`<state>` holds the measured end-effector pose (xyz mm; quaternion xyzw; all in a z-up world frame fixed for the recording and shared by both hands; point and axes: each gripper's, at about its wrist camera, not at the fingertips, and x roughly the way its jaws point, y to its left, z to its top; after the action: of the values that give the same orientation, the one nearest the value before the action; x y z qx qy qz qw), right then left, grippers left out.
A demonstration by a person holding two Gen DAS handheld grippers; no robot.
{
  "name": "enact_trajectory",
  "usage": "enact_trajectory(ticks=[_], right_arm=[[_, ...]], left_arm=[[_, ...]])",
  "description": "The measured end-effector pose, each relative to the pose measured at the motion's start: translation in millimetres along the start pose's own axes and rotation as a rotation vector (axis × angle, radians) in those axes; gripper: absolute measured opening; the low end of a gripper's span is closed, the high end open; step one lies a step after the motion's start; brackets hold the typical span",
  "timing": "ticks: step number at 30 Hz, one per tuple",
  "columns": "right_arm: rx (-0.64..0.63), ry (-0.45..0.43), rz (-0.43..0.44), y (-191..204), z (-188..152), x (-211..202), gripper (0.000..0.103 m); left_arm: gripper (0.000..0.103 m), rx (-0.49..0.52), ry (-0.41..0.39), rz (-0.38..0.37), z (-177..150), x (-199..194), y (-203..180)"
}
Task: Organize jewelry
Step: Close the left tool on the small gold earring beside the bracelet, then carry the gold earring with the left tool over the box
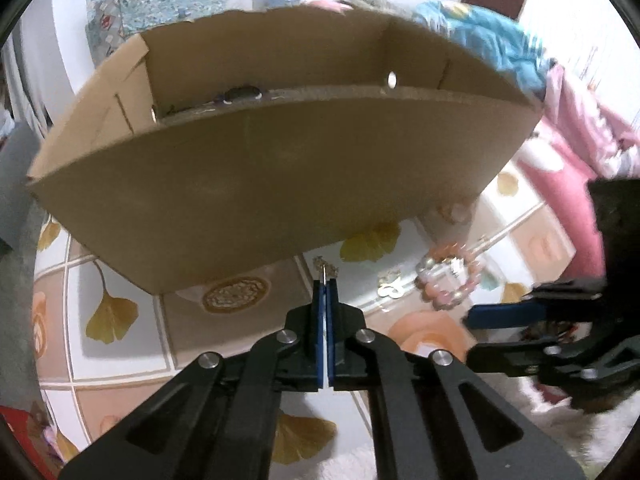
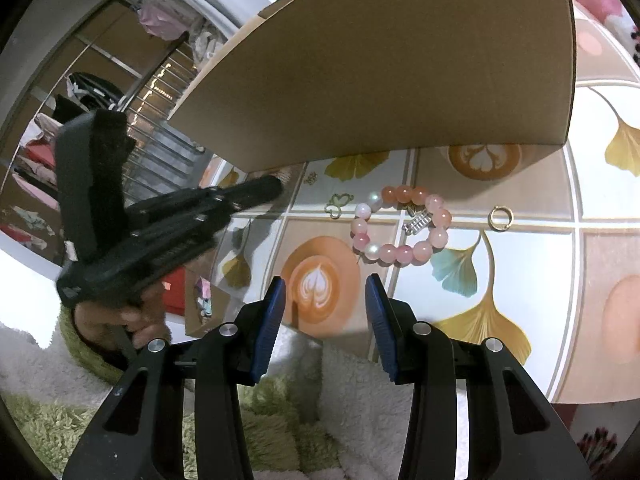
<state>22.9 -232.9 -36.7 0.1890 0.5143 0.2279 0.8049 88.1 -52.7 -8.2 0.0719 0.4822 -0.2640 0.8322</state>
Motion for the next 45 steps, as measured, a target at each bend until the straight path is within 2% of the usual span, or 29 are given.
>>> enact_trajectory(ticks=[3, 5, 9, 12, 14, 17, 24, 31, 39, 45], right_arm=[[-0.001, 0.001, -0.008, 4, 0, 1, 0.041], [-0.002, 0.001, -0.014, 7, 0, 1, 0.041], [-0.029, -0.009, -0.047, 16, 0, 1, 0.040], [-0.097, -0.049, -0.085, 31, 2, -2, 0.033], [-0.155, -0.087, -0.112, 44, 7, -1, 0.022], [-0.217, -0.117, -0.141, 59, 14, 10, 0.016], [-0.323, -0.147, -0.268, 85, 31, 54, 0.015], [-0.362, -0.149, -0.365, 84, 42, 75, 0.015], [-0.371, -0.146, -0.405, 82, 49, 87, 0.014], [-0.384, -0.143, -0.433, 82, 53, 90, 0.003]], left_arm=[[0.000, -0.035, -0.058, -0.075, 1, -26, 5], [0.000, -0.033, -0.078, -0.065, 0, -34, 8], [0.000, -0.060, -0.072, -0.044, -7, -33, 19], [0.000, -0.082, -0.065, -0.039, -12, -29, 25], [0.000, -0.082, -0.068, -0.031, -14, -28, 27], [0.000, -0.083, -0.077, -0.026, -18, -26, 28], [0.000, -0.079, -0.086, -0.040, -23, -26, 33], [0.000, -0.076, -0.105, -0.054, -25, -30, 41], [0.000, -0.085, -0.107, -0.072, -28, -28, 50], [0.000, -0.093, -0.107, -0.074, -29, -27, 52]])
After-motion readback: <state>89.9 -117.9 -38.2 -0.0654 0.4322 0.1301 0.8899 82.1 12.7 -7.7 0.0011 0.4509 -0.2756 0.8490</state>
